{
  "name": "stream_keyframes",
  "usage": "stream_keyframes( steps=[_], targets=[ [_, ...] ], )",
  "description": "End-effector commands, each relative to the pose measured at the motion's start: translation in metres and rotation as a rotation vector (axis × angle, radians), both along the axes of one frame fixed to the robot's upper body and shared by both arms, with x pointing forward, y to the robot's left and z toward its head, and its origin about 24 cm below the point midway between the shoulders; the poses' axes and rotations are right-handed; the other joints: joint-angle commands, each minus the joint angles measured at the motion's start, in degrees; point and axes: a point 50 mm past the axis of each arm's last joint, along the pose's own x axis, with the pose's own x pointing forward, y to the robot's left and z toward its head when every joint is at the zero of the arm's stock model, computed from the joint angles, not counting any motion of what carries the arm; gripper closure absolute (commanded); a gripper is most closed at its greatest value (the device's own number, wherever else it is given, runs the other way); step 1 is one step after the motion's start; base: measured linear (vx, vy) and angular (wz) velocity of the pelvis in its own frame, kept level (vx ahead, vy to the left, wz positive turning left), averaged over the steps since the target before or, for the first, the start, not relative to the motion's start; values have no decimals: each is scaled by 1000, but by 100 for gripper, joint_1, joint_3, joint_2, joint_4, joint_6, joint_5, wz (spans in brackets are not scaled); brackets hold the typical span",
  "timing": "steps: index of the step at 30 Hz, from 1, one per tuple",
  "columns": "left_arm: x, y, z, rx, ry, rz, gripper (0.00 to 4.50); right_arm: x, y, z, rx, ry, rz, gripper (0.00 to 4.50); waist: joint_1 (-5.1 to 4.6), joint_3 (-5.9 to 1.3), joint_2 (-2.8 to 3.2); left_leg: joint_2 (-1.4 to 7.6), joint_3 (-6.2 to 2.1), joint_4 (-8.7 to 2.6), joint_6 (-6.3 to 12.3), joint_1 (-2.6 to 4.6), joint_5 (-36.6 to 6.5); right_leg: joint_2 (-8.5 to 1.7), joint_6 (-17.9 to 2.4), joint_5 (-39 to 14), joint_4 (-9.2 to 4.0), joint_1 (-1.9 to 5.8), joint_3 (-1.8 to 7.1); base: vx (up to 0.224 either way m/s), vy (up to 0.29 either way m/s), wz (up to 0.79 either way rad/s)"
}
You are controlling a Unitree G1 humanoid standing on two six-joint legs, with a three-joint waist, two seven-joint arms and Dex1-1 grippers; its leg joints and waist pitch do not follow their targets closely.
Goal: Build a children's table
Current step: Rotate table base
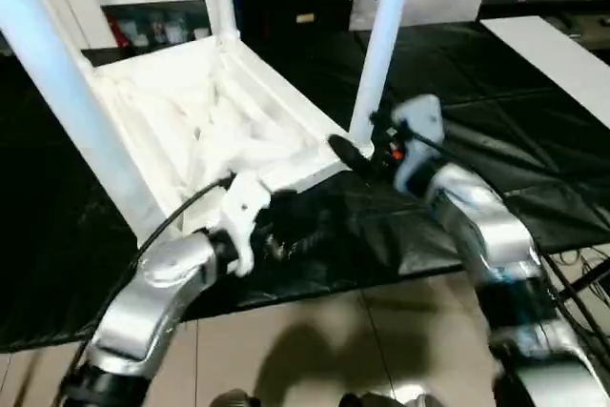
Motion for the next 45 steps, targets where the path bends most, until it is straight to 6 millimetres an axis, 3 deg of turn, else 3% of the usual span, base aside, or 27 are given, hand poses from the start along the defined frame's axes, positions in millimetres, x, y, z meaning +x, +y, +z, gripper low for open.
stream_keyframes(
  steps=[1,2,7,11,12,13,19,22,23,24,27,30,34,37,38,40,42,45],
  targets=[
    [-3,0,4,-4,-4,-31,4,6,-1,3,-12,-19,-19,0,36,-392,-38,361,-77,-397,415,5,-423,-573,-971,-1354,-367,338,418,0,0,0],
    [-4,2,4,-4,-4,-30,4,10,-1,5,-13,-25,-29,0,37,-401,-41,353,-71,-391,442,4,-322,-562,-1061,-1096,-335,347,416,0,0,0],
    [-13,14,2,10,42,-52,4,28,-10,12,3,-40,-120,0,67,-388,-29,355,-60,-397,433,8,-426,-563,-1106,-1175,-332,346,415,0,0,0],
    [-27,24,-1,23,89,-71,4,36,-24,12,-12,-44,-192,0,110,-368,-24,368,-35,-408,345,56,-582,-544,-1053,-1399,-360,311,424,0,0,0],
    [-33,29,-3,23,114,-67,4,38,-31,11,-14,-37,-227,0,134,-377,-46,365,-10,-398,350,91,-594,-549,-1070,-1337,-356,291,434,0,0,0],
    [-37,33,-3,26,130,-67,4,39,-36,9,-25,-26,-243,0,139,-373,-30,374,-23,-412,336,52,-574,-552,-1092,-1321,-328,318,424,0,0,0],
    [-52,48,-4,43,191,-62,4,44,-52,5,-47,-22,-291,0,136,-353,-42,373,-19,-417,231,60,-841,-553,-1067,-1533,-330,303,426,0,0,0],
    [-57,65,-5,72,220,-19,4,47,-69,5,-70,-18,-381,0,88,-308,-106,344,2,-419,217,42,-986,-531,-933,-1929,-390,298,429,0,0,0],
    [-57,70,-5,82,222,-3,4,48,-71,5,-74,-18,-390,0,88,-310,-99,334,7,-409,221,42,-972,-521,-920,-1938,-379,292,432,0,0,0],
    [-55,89,-5,129,231,58,4,47,-73,5,-55,-9,-391,0,80,-295,-116,335,13,-415,233,36,-988,-518,-901,-1968,-389,289,435,0,0,0],
    [-57,112,-1,175,252,92,4,44,-71,-1,-53,7,-353,0,43,-279,-116,310,4,-415,280,35,-1036,-502,-798,-2114,-406,282,433,0,0,0],
    [-63,132,8,194,283,113,4,37,-69,-15,-59,42,-300,0,17,-267,-100,345,-9,-431,307,46,-1094,-510,-878,-2087,-398,268,444,0,0,0],
    [-71,143,16,215,319,115,4,29,-64,-21,44,72,-217,0,-7,-260,-85,361,-4,-443,358,55,-1172,-509,-1038,-1949,-377,266,463,0,0,0],
    [-70,151,20,230,316,134,4,21,-56,-25,-8,49,-113,0,-6,-254,-104,373,-4,-452,373,65,-1193,-511,-1023,-2023,-390,258,468,0,0,0],
    [-64,166,24,267,270,196,4,11,-46,-29,-34,39,-6,0,21,-237,-99,358,-1,-454,388,66,-1204,-505,-960,-2136,-415,255,464,0,0,0],
    [-60,171,26,284,241,223,4,8,-44,-30,-35,40,26,0,35,-237,-110,352,-9,-468,405,75,-1207,-505,-830,-2207,-427,265,472,0,0,0],
    [-50,181,34,280,170,285,4,0,-39,-36,-72,55,104,0,35,-252,-115,367,-15,-471,351,107,-1275,-511,-836,-2274,-429,252,473,0,0,0],
    [-33,175,49,153,56,290,4,-4,-36,-47,-139,128,124,0,61,-250,-93,373,-16,-488,230,147,-1373,-509,-868,-2342,-434,246,484,0,0,0]
  ],
)
